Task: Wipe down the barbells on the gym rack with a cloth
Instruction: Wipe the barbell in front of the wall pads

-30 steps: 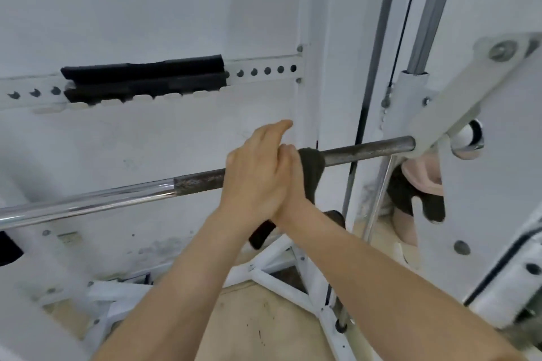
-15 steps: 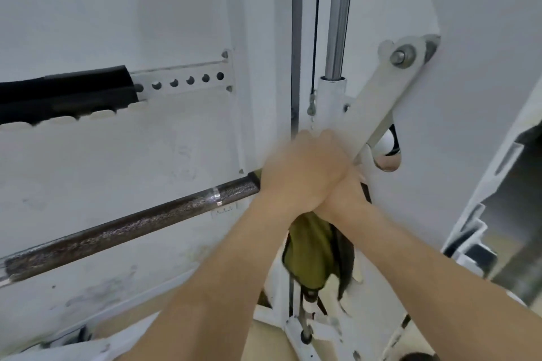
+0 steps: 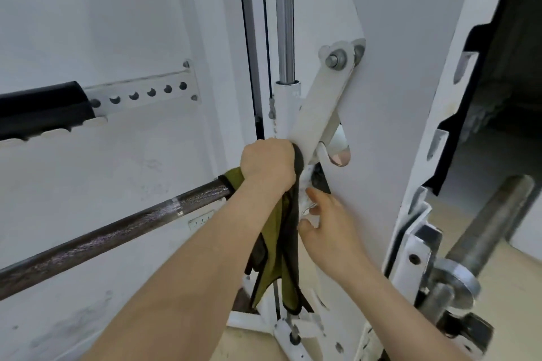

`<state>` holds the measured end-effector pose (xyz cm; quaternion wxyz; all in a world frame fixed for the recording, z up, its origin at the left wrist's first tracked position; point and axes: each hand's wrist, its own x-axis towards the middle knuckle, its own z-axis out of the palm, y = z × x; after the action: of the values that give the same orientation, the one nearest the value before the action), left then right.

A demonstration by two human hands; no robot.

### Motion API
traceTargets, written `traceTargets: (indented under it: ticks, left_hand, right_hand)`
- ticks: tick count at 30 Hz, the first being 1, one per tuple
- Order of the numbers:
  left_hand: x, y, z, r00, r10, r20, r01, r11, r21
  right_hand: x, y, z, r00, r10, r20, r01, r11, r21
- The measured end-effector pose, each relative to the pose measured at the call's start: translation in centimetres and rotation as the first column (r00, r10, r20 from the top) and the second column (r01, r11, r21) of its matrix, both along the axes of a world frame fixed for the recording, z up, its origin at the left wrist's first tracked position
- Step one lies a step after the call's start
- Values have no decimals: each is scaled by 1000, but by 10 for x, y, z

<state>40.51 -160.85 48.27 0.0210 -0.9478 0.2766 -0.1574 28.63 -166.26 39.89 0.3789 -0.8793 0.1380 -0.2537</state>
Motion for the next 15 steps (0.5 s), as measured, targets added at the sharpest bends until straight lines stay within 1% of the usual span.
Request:
traceTargets:
  ticks: [2,3,5,7,8,9,11,12,13,15]
  left_hand:
    - [-3,8,-1,1000,-18,9,18,1000,-2]
    - [-5,14,-1,999,-35,17,35,999,1]
    - [-9,29,0,998,-54,34,54,998,21]
    - [-14,51,-1,998,-42,56,41,999,20]
    - [-17,66,-1,997,-22,75,20,1000,24]
    - [-20,85,-3,995,8,95,-12,999,35]
    - [-26,132,-7,987,101,126,-110,992,69]
    - [-30,154,-8,980,146,133,-156,985,74]
    - [-34,171,-8,974,180,136,-192,978,80]
    - [-38,185,-8,968,217,130,-229,969,92]
  right_hand:
    - [4,12,7,999,23,22,-24,999,36]
    - [6,18,13,999,8,41,-8,1000,11]
    - [10,29,27,991,-24,132,36,995,-92]
    - [20,37,40,979,32,204,20,968,-249]
    - [26,42,44,980,72,186,-8,946,-324]
    - [32,46,46,984,114,134,-54,920,-388]
    - [40,55,46,986,168,-10,-152,859,-490]
    - [43,58,45,984,170,-61,-176,826,-536]
    - [45,61,43,984,160,-79,-176,795,-580]
    - [49,63,41,992,120,-43,-120,765,-633]
